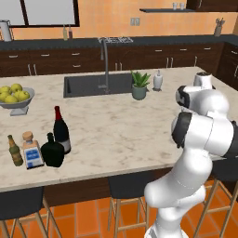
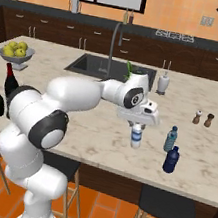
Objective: Move the plastic bottles in the middle to the plastics group, and the glass bottles in the middle to the glass group.
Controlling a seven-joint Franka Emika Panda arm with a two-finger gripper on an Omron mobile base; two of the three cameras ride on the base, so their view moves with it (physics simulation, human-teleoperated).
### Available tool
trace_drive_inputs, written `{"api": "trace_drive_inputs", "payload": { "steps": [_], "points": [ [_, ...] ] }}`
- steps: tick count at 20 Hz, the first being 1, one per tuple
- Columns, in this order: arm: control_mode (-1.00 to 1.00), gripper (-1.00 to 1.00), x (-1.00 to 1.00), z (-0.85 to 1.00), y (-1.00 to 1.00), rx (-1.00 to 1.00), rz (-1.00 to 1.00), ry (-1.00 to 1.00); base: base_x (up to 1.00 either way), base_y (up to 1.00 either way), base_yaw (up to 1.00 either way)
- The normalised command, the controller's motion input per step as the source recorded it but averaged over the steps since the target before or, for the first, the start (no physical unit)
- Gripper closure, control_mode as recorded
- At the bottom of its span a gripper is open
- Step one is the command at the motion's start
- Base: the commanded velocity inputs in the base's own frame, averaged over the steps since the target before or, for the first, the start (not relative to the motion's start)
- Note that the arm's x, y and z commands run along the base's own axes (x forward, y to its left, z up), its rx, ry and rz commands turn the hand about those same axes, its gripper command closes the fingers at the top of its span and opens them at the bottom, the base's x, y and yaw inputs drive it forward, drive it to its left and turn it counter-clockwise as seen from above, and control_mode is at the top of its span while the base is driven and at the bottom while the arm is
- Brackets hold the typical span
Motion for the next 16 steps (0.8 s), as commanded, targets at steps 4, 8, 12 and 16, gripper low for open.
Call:
{"api": "trace_drive_inputs", "payload": {
  "steps": [4,8,12,16],
  "points": [
    [-1.00,1.00,0.08,0.00,-0.68,0.00,-0.34,-0.02,0.00,0.00,0.00],
    [-1.00,1.00,0.22,-0.06,-0.49,0.00,-0.27,-0.05,0.00,0.00,0.00],
    [-1.00,1.00,0.16,-0.34,-0.16,0.08,-0.17,-0.14,0.00,0.00,0.00],
    [-1.00,1.00,0.18,-0.42,-0.10,0.05,-0.14,-0.14,0.00,0.00,0.00]
  ]
}}
